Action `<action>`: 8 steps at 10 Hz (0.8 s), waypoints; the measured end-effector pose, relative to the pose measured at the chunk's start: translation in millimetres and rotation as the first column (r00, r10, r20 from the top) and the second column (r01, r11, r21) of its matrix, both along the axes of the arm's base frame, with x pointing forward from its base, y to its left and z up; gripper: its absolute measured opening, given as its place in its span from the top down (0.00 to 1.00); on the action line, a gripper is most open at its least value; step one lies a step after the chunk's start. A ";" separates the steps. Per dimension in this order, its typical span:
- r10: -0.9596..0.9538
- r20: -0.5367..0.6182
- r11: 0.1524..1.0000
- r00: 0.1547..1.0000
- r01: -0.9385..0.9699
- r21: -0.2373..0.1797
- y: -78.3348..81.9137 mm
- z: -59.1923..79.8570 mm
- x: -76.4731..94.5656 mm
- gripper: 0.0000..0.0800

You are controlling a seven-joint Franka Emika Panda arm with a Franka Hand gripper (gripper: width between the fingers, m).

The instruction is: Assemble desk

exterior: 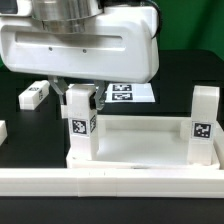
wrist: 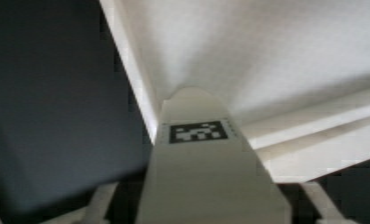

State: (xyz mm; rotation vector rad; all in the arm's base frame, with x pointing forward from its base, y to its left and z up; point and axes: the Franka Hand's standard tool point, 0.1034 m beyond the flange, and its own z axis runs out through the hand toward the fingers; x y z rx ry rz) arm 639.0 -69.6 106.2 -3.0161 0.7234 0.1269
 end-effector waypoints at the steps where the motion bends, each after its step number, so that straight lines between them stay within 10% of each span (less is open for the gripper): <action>1: -0.034 -0.002 0.999 0.999 0.034 -0.003 -1.1 -0.2 -0.3 0.63; 3: -0.033 -0.003 0.999 0.999 0.033 -0.003 -0.9 -0.7 -0.4 0.32; 8: -0.186 -0.018 0.982 0.982 0.186 0.013 20.7 27.6 -22.4 0.19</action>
Offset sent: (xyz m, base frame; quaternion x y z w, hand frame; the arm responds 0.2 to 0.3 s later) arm 0.0000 0.0000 0.0000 0.0000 0.0000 0.0000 1.0000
